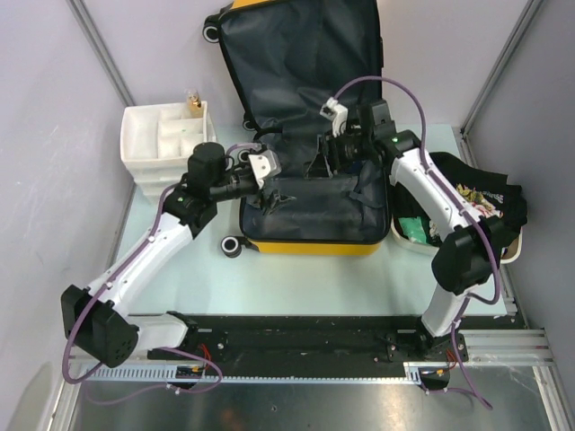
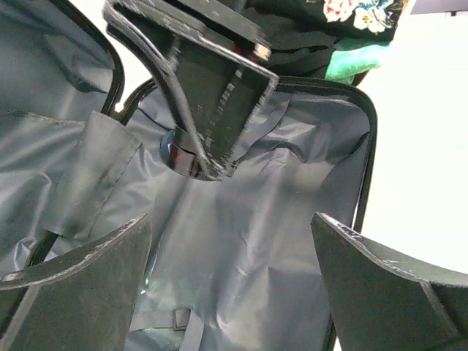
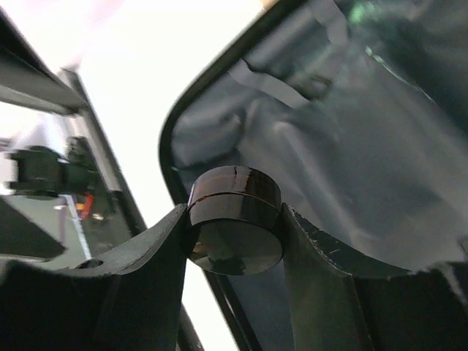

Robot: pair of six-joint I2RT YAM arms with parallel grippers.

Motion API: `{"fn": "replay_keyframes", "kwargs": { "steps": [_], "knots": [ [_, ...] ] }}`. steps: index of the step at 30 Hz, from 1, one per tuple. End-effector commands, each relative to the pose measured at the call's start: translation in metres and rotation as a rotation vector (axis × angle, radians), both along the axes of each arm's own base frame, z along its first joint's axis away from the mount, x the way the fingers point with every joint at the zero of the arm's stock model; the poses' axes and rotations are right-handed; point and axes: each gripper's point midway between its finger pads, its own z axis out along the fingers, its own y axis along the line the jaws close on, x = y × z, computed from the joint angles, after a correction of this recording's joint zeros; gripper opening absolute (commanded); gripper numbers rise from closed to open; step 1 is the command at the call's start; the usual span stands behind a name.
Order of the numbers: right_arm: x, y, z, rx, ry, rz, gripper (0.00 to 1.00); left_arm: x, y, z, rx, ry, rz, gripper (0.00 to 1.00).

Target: Open, take out, and arrange the luggage

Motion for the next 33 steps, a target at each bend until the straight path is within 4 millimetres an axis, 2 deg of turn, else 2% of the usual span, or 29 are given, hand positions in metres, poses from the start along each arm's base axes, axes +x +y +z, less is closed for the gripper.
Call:
{"fn": "replay_keyframes", "kwargs": {
  "steps": [1,2,4,6,7,8,10,13,14,17,18,19,23,27,31,33],
  "knots": [
    [0.016,-0.039,-0.049,-0.311,-0.118,-0.153,0.22,0.016,0.005,-0.001,0.022,-0.042,0.071,0.93],
    [0.027,-0.051,-0.064,-0.390,-0.131,-0.205,0.21,0.019,0.010,-0.003,0.010,-0.006,0.097,0.93],
    [0.046,-0.054,-0.089,-0.467,-0.138,-0.203,0.21,0.023,0.015,-0.011,-0.005,0.052,0.121,0.92],
    [0.066,-0.055,-0.094,-0.509,-0.155,-0.236,0.20,0.031,0.026,-0.015,-0.034,0.124,0.171,0.92],
    [0.081,-0.047,-0.098,-0.507,-0.162,-0.232,0.19,0.034,0.030,-0.017,-0.049,0.159,0.192,0.92],
    [0.086,-0.044,-0.099,-0.512,-0.163,-0.231,0.19,0.039,0.038,-0.019,-0.056,0.171,0.220,0.92],
    [0.090,-0.031,-0.106,-0.523,-0.166,-0.202,0.19,0.042,0.047,-0.021,-0.062,0.186,0.256,0.91],
    [0.084,-0.014,-0.131,-0.583,-0.133,-0.144,0.20,0.049,0.066,-0.025,-0.069,0.200,0.328,0.92],
    [0.082,-0.014,-0.148,-0.616,-0.105,-0.133,0.20,0.053,0.074,-0.027,-0.070,0.206,0.361,0.92],
    [0.080,0.000,-0.164,-0.651,-0.108,-0.114,0.21,0.056,0.087,-0.037,-0.079,0.243,0.415,0.93],
    [0.081,0.004,-0.176,-0.666,-0.101,-0.105,0.21,0.055,0.091,-0.043,-0.080,0.262,0.426,0.93],
    [0.079,0.012,-0.177,-0.672,-0.114,-0.091,0.21,0.054,0.094,-0.045,-0.094,0.285,0.442,0.93],
    [0.081,0.025,-0.189,-0.697,-0.125,-0.071,0.24,0.058,0.119,-0.055,-0.115,0.327,0.524,0.93],
    [0.084,0.038,-0.201,-0.708,-0.137,-0.052,0.25,0.061,0.133,-0.066,-0.126,0.369,0.583,0.93],
    [0.094,0.042,-0.213,-0.748,-0.162,-0.065,0.36,0.063,0.134,-0.068,-0.130,0.380,0.597,0.93],
    [0.096,0.044,-0.213,-0.745,-0.165,-0.067,0.48,0.065,0.134,-0.068,-0.129,0.382,0.598,0.94]
  ]
}}
